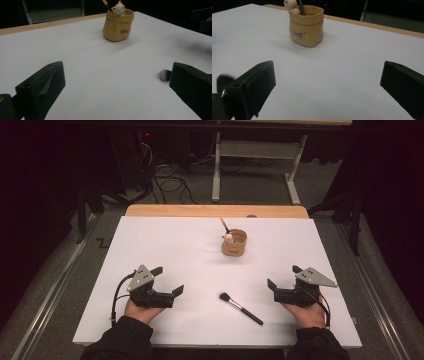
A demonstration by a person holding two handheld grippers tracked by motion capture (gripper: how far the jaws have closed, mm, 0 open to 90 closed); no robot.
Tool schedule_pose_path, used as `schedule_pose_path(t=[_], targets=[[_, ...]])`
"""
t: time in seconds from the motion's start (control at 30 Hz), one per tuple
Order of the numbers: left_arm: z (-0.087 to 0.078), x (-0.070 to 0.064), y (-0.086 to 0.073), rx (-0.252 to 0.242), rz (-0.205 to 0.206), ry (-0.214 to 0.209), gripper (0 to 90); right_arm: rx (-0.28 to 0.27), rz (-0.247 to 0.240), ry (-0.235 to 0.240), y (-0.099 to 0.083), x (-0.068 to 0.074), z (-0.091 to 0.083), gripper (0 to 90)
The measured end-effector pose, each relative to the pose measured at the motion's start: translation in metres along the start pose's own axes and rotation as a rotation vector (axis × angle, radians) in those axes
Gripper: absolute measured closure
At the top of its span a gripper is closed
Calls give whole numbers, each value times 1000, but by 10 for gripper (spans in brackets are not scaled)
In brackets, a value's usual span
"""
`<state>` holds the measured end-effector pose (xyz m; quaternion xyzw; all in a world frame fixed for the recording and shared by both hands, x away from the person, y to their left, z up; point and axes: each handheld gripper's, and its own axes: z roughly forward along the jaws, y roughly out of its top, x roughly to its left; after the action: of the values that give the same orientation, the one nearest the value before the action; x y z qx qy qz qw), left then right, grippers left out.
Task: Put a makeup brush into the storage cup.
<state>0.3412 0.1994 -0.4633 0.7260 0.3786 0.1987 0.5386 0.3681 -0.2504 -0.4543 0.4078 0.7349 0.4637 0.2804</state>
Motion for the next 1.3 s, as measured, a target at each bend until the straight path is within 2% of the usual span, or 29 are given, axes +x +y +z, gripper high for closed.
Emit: schedule_pose_path(t=[0.23, 0.47, 0.67, 0.73, 0.83, 0.9, 0.93, 1.0, 1.1, 1.17, 1.23, 1.3], targets=[[-1, -1, 0, -30, 7, 2, 67, 33, -22, -14, -3, 0, 1, 6], [4, 3, 0, -20, 1, 13, 71, 51, -25, -29, -4, -2, 0, 7], [4, 3, -1, -3, 15, 3, 71, 78, -20, -53, -3, -5, -2, 6], [4, 1, 0, -7, 16, -1, 71, 84, -14, -52, -2, -5, -2, 6], [6, -1, 1, -1, 28, 0, 70, 126, -35, -42, 0, -6, -2, 8], [7, -1, 1, 0, 27, 4, 66, 140, -40, -36, 1, -7, -3, 13], [7, -1, 1, 2, 22, 5, 53, 174, -52, -37, 2, -7, -4, 14], [7, 0, 1, 4, 17, 6, 41, 186, -52, -34, 2, -7, -4, 14], [5, 1, 1, -1, 9, 15, 34, 213, -51, -19, 3, -8, -5, 14], [6, 2, 1, -6, 5, 15, 33, 236, -33, 1, 5, -7, -3, 14], [7, 0, 2, -5, 6, 13, 29, 245, -39, 8, 5, -7, -2, 14], [7, -2, 1, -2, 10, 11, 27, 277, -56, 23, 8, -4, 0, 18]])
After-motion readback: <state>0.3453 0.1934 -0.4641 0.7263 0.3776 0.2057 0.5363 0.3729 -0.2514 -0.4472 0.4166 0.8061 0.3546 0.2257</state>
